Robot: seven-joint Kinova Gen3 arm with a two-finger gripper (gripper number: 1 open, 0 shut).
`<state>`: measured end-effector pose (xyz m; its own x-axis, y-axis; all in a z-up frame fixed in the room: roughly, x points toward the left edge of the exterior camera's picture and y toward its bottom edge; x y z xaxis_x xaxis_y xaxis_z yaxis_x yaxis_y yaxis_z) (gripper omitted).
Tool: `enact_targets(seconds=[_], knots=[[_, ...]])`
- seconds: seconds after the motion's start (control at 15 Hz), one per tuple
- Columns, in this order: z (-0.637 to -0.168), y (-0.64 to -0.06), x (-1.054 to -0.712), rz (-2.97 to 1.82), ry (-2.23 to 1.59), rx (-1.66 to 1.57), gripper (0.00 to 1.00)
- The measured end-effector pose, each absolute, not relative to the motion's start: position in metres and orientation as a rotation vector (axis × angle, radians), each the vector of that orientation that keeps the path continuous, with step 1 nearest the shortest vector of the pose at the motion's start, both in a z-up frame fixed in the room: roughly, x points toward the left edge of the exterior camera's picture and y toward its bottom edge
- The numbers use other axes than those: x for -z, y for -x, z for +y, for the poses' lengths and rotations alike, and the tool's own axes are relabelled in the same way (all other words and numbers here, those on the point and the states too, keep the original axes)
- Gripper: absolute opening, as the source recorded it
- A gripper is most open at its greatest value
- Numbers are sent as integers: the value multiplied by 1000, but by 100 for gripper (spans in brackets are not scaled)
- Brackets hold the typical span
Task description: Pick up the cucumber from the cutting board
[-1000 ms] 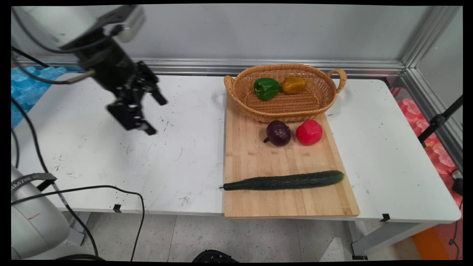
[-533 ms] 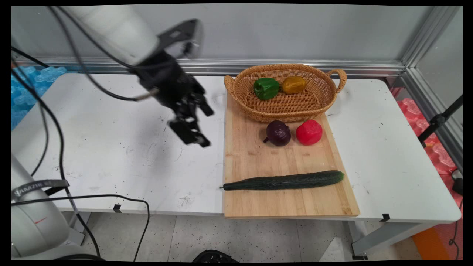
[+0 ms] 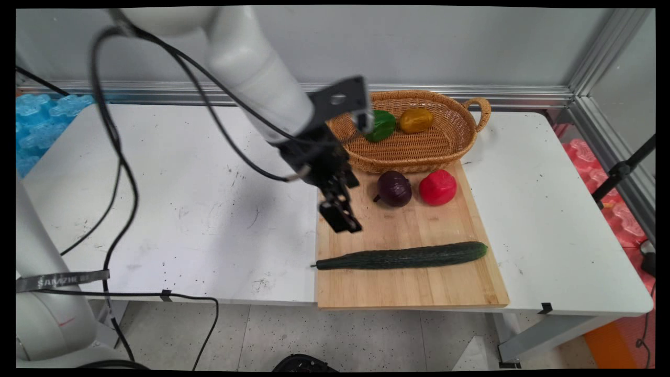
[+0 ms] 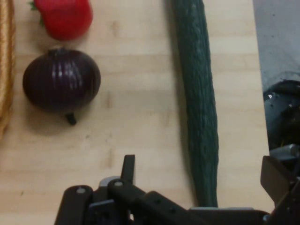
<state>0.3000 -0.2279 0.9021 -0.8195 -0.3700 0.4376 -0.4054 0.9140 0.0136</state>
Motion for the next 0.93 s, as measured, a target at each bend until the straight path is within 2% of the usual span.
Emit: enact_targets(seconds=[0.53,0.93], knots=[[-246,-221,-843,-2675,-594,-127,100],[-251,-190,-813,-2716,-620,-157,100]])
